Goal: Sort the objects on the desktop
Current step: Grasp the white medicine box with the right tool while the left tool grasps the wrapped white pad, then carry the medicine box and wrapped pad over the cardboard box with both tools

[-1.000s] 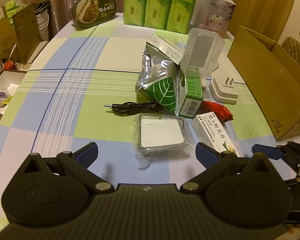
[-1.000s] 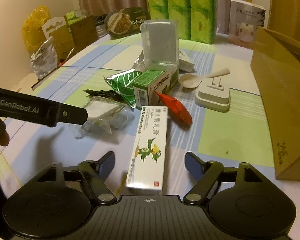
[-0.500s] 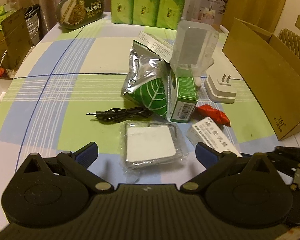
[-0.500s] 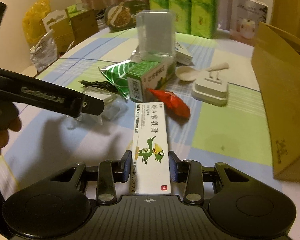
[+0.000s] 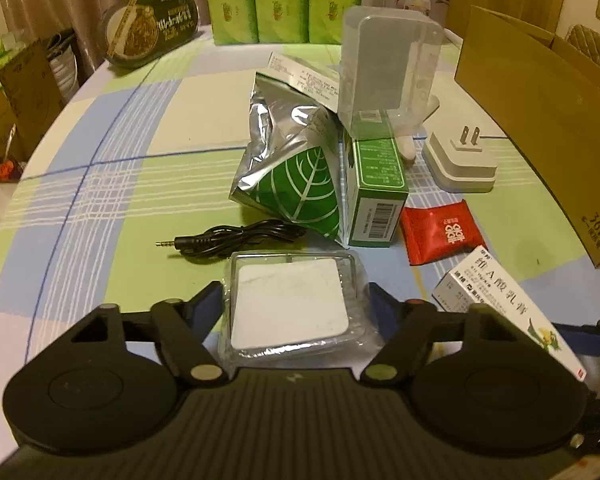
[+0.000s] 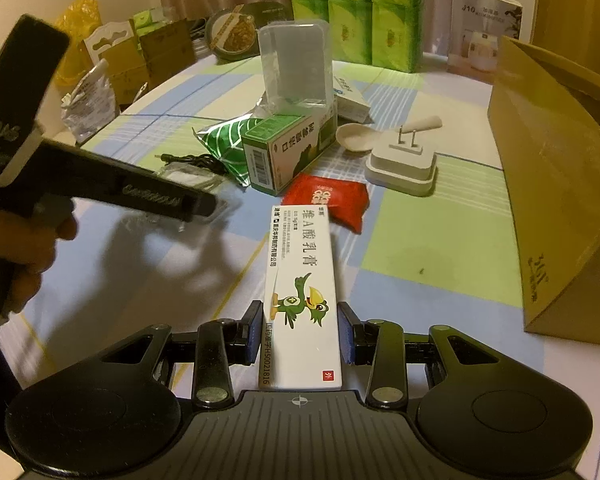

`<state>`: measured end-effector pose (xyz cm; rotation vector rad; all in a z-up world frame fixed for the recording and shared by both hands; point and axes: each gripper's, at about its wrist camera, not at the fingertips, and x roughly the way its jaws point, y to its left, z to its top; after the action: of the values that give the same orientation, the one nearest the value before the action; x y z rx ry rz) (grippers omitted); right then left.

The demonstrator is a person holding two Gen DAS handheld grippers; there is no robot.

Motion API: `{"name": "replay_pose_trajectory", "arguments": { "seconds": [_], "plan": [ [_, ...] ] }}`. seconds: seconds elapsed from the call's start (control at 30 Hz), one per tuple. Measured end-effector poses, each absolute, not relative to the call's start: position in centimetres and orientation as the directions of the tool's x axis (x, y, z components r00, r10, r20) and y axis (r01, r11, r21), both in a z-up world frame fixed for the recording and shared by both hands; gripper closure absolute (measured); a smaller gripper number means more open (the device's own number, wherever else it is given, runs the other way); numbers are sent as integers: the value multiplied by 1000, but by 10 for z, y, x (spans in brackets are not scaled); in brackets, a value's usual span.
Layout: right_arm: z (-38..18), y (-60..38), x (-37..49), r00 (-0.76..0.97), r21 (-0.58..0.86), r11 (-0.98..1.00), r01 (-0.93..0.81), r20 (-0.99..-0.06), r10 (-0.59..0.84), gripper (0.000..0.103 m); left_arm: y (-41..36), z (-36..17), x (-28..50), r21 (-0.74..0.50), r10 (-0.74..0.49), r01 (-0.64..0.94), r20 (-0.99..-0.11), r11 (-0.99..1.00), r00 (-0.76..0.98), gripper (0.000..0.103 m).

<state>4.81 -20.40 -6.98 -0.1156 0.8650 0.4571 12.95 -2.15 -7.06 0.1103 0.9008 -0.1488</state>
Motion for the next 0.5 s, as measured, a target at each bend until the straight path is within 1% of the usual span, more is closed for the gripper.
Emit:
{"name": "replay_pose_trajectory", "arguments": {
  "seconds": [0.07,0.27,0.33,0.43,0.47,0.5],
  "plan": [
    [-69,-208,46,564,75,900,-429,-756,331,68,-21,-68,121,36,-82,177,-784,984,616,39],
    [-71,-218,40,576,57,912,-406,-759,304,68,-25,-66,84,29,-116,226,-791,974,600,39],
    [-72,-219,39,583,49,913,-404,-756,299,68,-28,-67,74,43,-113,236,-787,971,606,37],
    [-73,-218,39,584,42,912,-408,-756,296,66,-31,-70,71,52,-108,239,-786,970,609,29],
    [-74,-218,39,586,37,912,-408,-756,293,64,-31,-70,72,49,-109,239,-788,970,606,28],
    [-75,-217,40,586,33,913,-407,-757,289,59,-31,-71,74,49,-108,237,-789,970,605,28]
  ]
}}
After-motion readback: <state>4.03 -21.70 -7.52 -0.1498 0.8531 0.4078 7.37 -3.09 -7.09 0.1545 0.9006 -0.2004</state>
